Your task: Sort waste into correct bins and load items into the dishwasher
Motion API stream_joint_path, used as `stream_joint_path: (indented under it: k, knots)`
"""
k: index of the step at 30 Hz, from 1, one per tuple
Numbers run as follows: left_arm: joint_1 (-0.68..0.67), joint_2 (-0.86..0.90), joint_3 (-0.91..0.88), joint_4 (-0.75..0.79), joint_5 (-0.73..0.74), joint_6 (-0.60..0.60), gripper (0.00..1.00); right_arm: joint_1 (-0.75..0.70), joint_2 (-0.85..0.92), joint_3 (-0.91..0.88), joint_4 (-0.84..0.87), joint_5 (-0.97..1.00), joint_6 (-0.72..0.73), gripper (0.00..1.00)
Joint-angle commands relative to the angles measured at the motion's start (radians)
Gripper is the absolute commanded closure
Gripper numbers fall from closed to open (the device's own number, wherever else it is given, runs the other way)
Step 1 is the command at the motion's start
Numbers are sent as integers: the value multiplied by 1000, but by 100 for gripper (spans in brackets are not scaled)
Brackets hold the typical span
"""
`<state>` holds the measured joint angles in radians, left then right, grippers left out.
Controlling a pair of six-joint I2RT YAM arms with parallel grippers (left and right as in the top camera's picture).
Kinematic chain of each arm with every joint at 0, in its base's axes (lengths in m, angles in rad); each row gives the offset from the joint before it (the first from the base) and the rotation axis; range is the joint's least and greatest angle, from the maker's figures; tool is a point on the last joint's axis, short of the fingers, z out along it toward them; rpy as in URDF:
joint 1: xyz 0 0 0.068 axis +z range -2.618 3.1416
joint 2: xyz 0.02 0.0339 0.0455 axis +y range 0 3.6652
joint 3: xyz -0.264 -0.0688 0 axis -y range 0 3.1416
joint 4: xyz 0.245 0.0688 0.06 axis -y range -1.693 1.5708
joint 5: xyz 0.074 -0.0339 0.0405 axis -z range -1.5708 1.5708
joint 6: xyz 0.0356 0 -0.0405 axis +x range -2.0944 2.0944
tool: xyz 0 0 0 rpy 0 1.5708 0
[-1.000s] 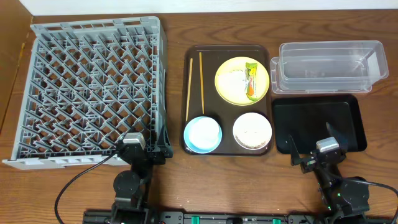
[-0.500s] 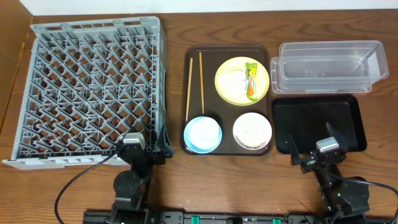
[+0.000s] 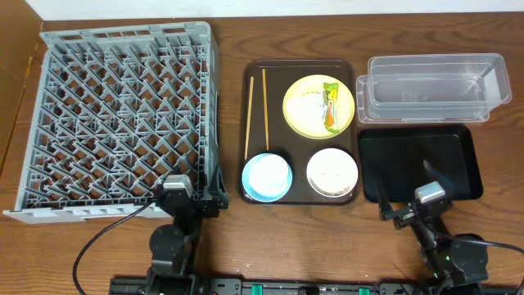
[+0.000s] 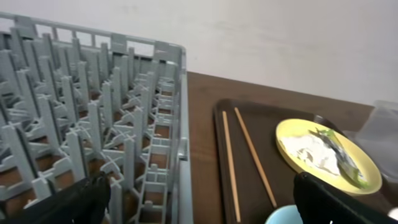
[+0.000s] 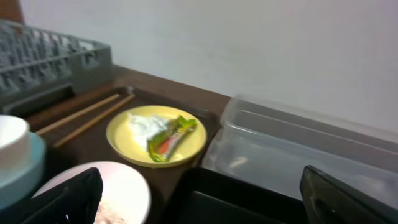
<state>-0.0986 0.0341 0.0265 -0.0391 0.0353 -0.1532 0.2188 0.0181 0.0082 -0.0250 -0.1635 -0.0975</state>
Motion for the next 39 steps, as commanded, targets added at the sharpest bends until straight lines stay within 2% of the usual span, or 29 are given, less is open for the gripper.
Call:
stream_joint_path:
  k: [1,5,8,10,16,19,20,22,24,27,28,29,30,32,35,36,37,39]
  knots:
    - [4,15,40,-36,38,6,5,9,8,58,-18,-55,122,1]
    - [4,154,227,-141,93,6,5,9,141,245,-96,-55,187,1]
    - [4,464,551,-378,137,6,5,9,457,537,-250,-102,187,1]
    - [4,592,688,-480,188,6,5,9,612,670,-327,-151,187,1]
    - [4,958,1136,-812,298,5,5,9,1185,1219,-724,-283,187,1]
    - [4,1020,1221,-846,299,6,5,9,1366,1350,-754,-422,209,1]
    - [4,1023,1224,-846,297,6,5,13,1434,1371,-706,-488,230,1]
    - [4,1023,1224,-847,297,6,5,29,1519,1395,-678,-468,243,1]
    - [4,1023,1224,-851,293,6,5,74,1646,1431,-671,-253,262,20]
    - [4,1023,1223,-851,293,6,5,121,1749,1437,-612,-73,261,27]
    - [4,1023,1223,-851,293,6,5,144,1798,1437,-575,-7,261,36]
    - [4,1023,1223,-851,293,6,5,161,1832,1437,-553,16,261,39]
    - [4,1023,1223,-851,293,6,5,176,1864,1437,-531,35,262,48]
    - [4,1023,1223,-851,293,6,5,204,1925,1437,-485,123,293,51]
    - [4,1023,1223,-851,293,6,5,229,2020,1437,-437,252,341,61]
    - [4,1023,1223,-851,293,6,5,230,2050,1437,-437,254,353,69]
    - [4,1023,1223,-851,293,6,5,230,2059,1437,-438,254,357,70]
    - [4,1023,1223,-851,293,6,5,224,2088,1437,-440,253,382,82]
